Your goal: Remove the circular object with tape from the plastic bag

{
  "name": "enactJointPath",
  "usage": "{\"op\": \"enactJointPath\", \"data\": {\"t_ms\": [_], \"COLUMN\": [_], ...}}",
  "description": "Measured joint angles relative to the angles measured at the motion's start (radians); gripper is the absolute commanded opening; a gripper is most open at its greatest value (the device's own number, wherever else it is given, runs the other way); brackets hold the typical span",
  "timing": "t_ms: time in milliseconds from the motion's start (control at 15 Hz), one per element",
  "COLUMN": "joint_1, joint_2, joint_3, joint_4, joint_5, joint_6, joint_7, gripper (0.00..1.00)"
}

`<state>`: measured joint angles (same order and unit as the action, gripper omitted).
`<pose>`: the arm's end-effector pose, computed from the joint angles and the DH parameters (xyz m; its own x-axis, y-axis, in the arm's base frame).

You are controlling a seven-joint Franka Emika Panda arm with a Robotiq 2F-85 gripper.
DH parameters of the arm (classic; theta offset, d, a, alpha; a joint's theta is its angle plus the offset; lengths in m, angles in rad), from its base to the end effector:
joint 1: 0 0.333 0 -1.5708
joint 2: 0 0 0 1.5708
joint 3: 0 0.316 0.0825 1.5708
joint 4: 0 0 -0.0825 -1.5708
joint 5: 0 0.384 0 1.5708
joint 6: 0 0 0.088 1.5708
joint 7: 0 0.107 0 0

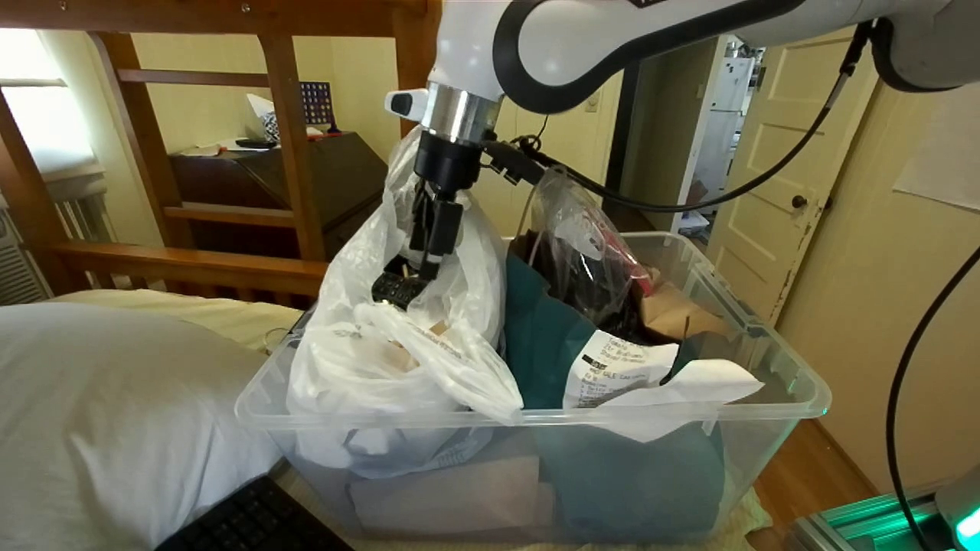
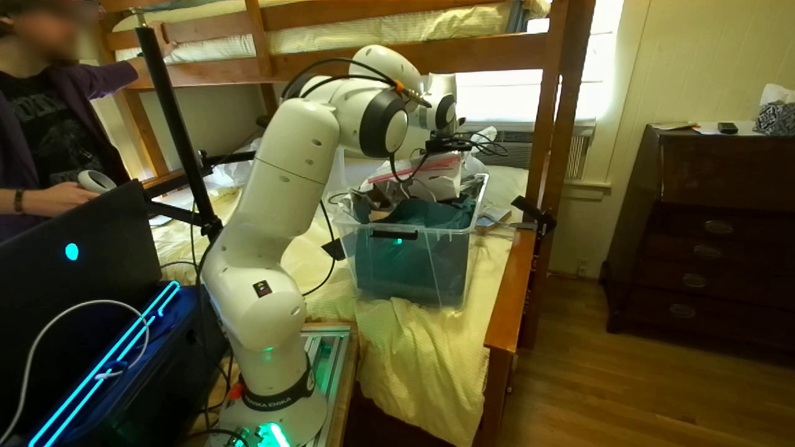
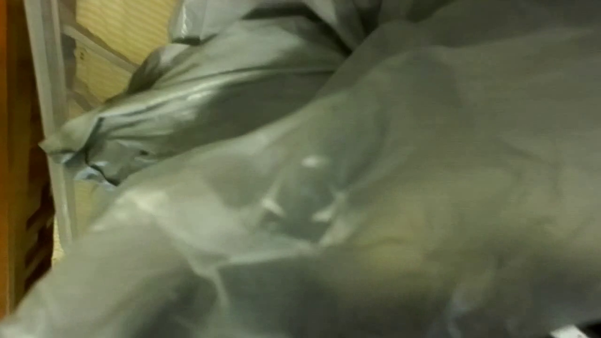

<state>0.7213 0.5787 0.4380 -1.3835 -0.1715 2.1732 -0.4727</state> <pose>0.3615 0.6388 0.4251 -0.0511 0.9629 0.2650 0.9978 0.0380 0.0541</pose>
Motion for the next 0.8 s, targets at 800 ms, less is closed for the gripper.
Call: {"op": "enactJointPath", "data": {"t_ms": [800], "joint_1": [-0.012], "joint_2": [0.021], "joint_3": [0.040], "joint_4": [0.004], "joint_5": [0.112], "joint_6": [-0.072], "joint_7": [-0.096], "gripper": [1.00]}}
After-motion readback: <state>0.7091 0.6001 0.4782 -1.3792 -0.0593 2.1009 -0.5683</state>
